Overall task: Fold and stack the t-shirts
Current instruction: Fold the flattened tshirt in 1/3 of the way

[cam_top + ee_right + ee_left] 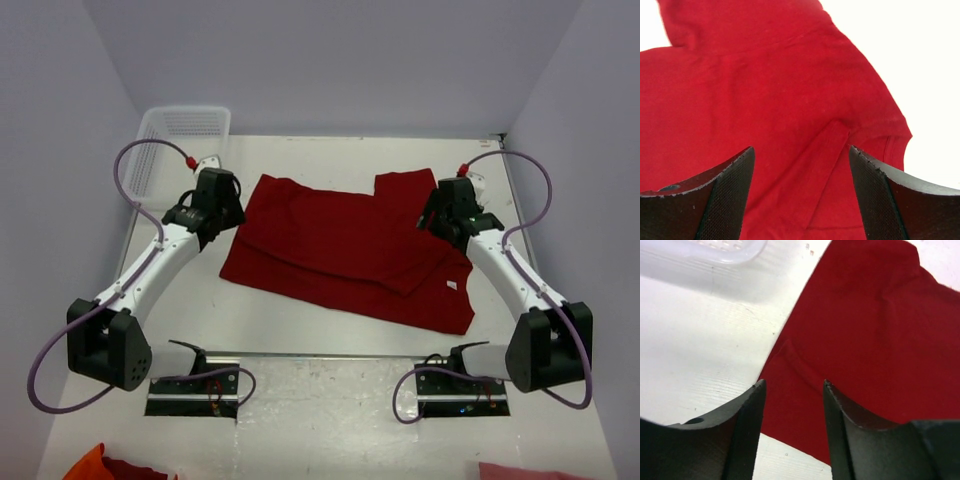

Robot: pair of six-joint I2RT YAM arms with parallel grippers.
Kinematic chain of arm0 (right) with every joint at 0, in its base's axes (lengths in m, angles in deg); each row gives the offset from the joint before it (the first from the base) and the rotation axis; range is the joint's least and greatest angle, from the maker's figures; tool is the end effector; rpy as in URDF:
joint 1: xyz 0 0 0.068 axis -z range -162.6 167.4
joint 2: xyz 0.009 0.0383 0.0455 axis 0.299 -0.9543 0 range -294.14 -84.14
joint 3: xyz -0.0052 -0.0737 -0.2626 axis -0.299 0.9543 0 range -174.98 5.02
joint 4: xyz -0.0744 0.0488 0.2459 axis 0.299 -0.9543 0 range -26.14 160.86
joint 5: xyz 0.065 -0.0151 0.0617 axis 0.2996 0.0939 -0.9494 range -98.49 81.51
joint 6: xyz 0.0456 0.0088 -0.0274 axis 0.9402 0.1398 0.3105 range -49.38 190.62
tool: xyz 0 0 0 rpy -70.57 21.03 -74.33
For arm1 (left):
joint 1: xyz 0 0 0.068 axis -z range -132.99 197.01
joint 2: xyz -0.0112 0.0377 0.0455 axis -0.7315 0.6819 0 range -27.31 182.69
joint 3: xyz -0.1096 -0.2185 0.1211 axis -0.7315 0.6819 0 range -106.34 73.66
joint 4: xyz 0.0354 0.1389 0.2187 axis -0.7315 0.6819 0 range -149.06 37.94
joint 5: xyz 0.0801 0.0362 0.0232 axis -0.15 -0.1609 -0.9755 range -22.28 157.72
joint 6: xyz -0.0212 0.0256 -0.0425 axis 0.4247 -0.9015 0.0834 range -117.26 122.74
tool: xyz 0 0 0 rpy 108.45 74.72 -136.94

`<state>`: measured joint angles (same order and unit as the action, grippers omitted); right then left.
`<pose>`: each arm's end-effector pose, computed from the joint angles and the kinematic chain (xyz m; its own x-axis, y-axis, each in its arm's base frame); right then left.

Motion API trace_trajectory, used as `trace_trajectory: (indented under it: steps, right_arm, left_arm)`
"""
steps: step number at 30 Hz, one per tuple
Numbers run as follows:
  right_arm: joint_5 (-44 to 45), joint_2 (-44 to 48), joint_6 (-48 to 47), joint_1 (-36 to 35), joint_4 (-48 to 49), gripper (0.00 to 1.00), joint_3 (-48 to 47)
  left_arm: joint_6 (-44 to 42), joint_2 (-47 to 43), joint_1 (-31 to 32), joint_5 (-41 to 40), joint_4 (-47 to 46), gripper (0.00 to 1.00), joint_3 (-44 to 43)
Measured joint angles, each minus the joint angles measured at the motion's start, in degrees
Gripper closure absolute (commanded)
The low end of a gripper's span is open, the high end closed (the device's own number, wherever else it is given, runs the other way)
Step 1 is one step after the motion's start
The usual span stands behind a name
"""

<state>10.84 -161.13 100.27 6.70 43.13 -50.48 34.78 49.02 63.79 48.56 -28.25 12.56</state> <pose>0.2782 0.0406 0.2553 -0.6282 0.3565 -0.6916 0.4006 0.9102 0.1053 0.2757 -0.0709 0.2860 -0.6131 -0.3385 -0.7138 -0.3193 0.9327 -0.1680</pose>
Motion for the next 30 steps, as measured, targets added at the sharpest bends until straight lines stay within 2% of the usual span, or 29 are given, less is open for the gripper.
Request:
trace_trajectory:
  steps: [2, 3, 5, 9, 14, 21, 30]
  right_arm:
    - [-1.4, 2.9, -0.1, -0.2, -0.4, 0.25, 0.6]
    - [-2.8, 4.7, -0.1, -0.2, -0.5, 0.28, 1.5]
    - [-5.8, 8.4, -0.1, -0.4, -0.5, 0.30, 4.2]
    - [-13.6, 14.2, 0.4, -1.7, 0.2, 0.31, 11.4]
    - [-18.2, 17.0, 2.4, -5.2, 0.0, 0.35, 17.9]
    - [-19.1, 16.7, 5.6, -5.4, 0.7, 0.46, 20.2]
    - [-18.9, 14.6, 10.3, -6.0, 2.9, 0.52, 23.5]
  left_arm:
    - [-0.3, -0.4, 0.2, 1.9, -0.5, 0.59, 1.0]
    - [-0.2, -0.3, 0.2, 3.3, -0.6, 0.75, 1.8]
    - [0.0, -0.2, 0.4, 6.0, -0.8, 1.00, 3.7]
    - [0.0, 0.2, 1.9, 13.6, -1.9, 1.00, 7.2]
    - [0.3, 1.3, 4.5, 18.9, -3.8, 1.00, 8.1]
    - [0.4, 0.4, 5.7, 20.5, -4.7, 1.00, 8.2]
    - [0.3, -0.9, 5.7, 20.5, -4.6, 1.00, 8.2]
